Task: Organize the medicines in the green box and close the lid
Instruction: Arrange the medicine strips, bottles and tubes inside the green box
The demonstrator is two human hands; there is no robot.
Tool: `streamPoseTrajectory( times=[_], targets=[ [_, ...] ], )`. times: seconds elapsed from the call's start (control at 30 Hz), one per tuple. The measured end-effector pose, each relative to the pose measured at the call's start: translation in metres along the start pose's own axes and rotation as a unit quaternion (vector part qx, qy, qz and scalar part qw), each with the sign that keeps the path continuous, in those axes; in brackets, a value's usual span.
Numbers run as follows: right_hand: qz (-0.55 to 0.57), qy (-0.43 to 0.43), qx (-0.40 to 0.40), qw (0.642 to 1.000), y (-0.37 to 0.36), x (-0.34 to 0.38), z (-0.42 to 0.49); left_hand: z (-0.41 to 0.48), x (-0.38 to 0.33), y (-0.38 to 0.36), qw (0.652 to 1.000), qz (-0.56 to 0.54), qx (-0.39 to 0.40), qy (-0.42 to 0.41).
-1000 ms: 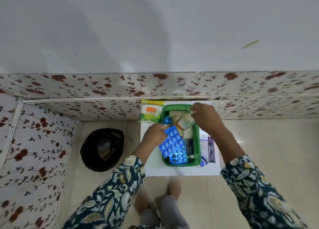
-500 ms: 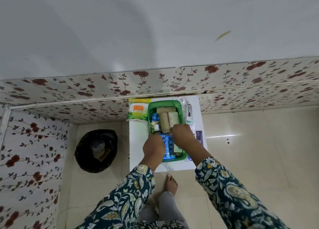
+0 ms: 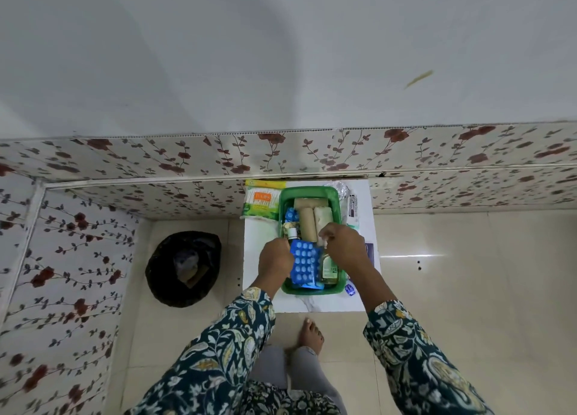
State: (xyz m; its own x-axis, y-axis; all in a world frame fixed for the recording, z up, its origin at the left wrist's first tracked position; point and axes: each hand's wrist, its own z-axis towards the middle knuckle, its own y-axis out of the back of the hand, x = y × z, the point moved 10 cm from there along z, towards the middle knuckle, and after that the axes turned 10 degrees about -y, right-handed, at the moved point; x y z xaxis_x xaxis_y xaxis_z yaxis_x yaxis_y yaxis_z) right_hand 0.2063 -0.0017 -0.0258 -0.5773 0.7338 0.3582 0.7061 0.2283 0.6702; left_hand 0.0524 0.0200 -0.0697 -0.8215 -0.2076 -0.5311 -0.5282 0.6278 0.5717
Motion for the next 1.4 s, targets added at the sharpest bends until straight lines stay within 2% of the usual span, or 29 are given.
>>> streamPoseTrajectory(
  times=[0.27, 0.37, 0.53, 0.63, 0.73, 0.83, 0.93, 1.03, 1.13, 1.23, 1.33, 1.4],
  targets=[
    [0.015, -0.048, 0.006, 0.999, -0.013, -0.005, -0.006, -0.006, -0.022, 0.008, 0.986, 0.152, -0.005, -0.071],
    [0.055, -0.051, 0.003, 0.997, -0.02, -0.002, -0.007, 0.001, -0.022, 0.025, 0.986, 0.14, -0.026, -0.088],
    [0.12, -0.031, -0.026, 0.992, -0.018, 0.027, 0.004, 0.034, -0.014, 0.072, 0.977, 0.138, -0.109, -0.12],
    [0.141, -0.02, -0.051, 0.988, -0.016, 0.043, 0.015, 0.064, -0.006, 0.072, 0.96, 0.218, -0.074, -0.157],
    [0.154, -0.029, -0.071, 0.985, -0.015, 0.048, 0.03, 0.093, 0.008, 0.053, 0.921, 0.341, 0.001, -0.189],
    [0.162, -0.023, -0.081, 0.983, -0.015, 0.047, 0.043, 0.12, 0.016, 0.041, 0.888, 0.406, 0.045, -0.209],
    [0.175, -0.018, -0.087, 0.981, -0.012, 0.042, 0.052, 0.137, 0.011, 0.043, 0.88, 0.418, 0.052, -0.218],
    [0.208, -0.021, -0.087, 0.974, -0.012, 0.037, 0.053, 0.134, 0.0, 0.048, 0.852, 0.456, 0.035, -0.253],
    [0.231, -0.027, -0.091, 0.968, -0.01, 0.031, 0.051, 0.123, -0.001, 0.06, 0.851, 0.467, 0.025, -0.24],
    [0.238, -0.052, -0.129, 0.961, 0.005, 0.015, 0.043, 0.102, -0.006, 0.078, 0.849, 0.486, 0.027, -0.206],
    [0.238, -0.112, -0.213, 0.941, 0.03, -0.018, 0.035, 0.078, -0.022, 0.096, 0.853, 0.488, 0.023, -0.183],
    [0.222, -0.163, -0.229, 0.934, 0.038, -0.043, 0.041, 0.064, -0.038, 0.1, 0.857, 0.482, 0.026, -0.182]
  ],
)
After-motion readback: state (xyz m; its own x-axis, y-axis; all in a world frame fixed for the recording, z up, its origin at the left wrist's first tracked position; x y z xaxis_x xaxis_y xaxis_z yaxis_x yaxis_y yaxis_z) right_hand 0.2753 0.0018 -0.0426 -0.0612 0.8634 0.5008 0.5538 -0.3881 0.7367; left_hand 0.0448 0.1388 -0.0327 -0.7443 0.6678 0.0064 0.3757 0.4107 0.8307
